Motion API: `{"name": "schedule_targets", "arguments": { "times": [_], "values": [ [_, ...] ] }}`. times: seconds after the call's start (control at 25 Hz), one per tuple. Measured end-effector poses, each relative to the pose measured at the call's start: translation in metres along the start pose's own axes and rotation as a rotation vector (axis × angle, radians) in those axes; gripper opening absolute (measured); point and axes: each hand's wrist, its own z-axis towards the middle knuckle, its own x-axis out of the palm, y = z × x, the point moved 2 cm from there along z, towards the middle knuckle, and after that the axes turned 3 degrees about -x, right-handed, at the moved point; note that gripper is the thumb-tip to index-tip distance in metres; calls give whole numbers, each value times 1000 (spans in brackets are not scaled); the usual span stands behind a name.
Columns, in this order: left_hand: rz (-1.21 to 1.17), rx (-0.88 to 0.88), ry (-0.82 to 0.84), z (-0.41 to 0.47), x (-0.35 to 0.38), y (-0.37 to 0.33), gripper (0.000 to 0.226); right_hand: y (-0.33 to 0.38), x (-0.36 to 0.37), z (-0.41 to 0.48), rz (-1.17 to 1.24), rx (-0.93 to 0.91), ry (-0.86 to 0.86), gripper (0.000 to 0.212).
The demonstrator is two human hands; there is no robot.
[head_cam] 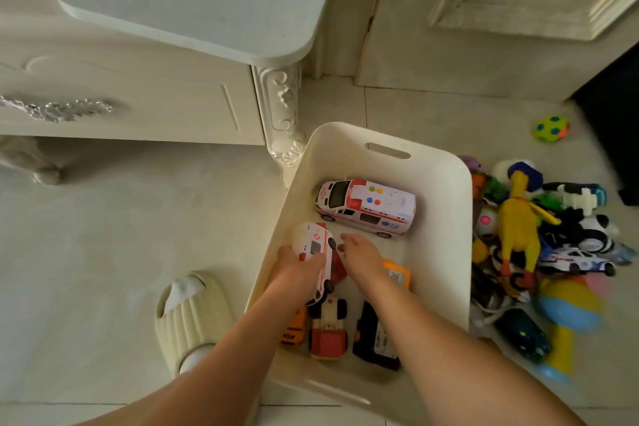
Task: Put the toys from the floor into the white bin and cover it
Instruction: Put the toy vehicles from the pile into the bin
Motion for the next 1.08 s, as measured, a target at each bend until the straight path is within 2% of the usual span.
{"name": "schedule_targets", "arguments": {
  "times": [0.08,0.2,0.28,0.36,0.48,0.64,0.76,0.84,0.92,1.0,1.08],
  "values": [
    [-31,158,-9,-5,2,-2,53,11,-16,-8,194,32,-32,47],
    [4,410,139,-16,10,-9,53,28,-29,-20,270,33,177,69],
    [143,475,232,-14,20,-14,47,24,-39,-20,236,41,83,81],
    [392,547,214,-4,25,-11,48,12,-47,-12,189,71,-40,86],
    [959,623,102,14,29,3,70,2,-40,-5,154,89,-24,84],
    [1214,515,63,22,29,6,82,-4,-22,12,26,-11,-42,74],
    [1268,511,33,22,29,3,79,-8,-20,13,-19,-34,-110,59],
    [1262,533,47,23,29,7,78,-12,-15,15,-182,-60,-148,42],
    [1228,542,69,27,29,11,75,-13,-11,18,-385,-58,-68,34],
    [1145,576,77,31,29,11,63,-5,-16,16,-455,-25,-3,34],
    [979,608,43,24,26,2,40,4,-30,6,-387,-54,-48,37]
  ]
}}
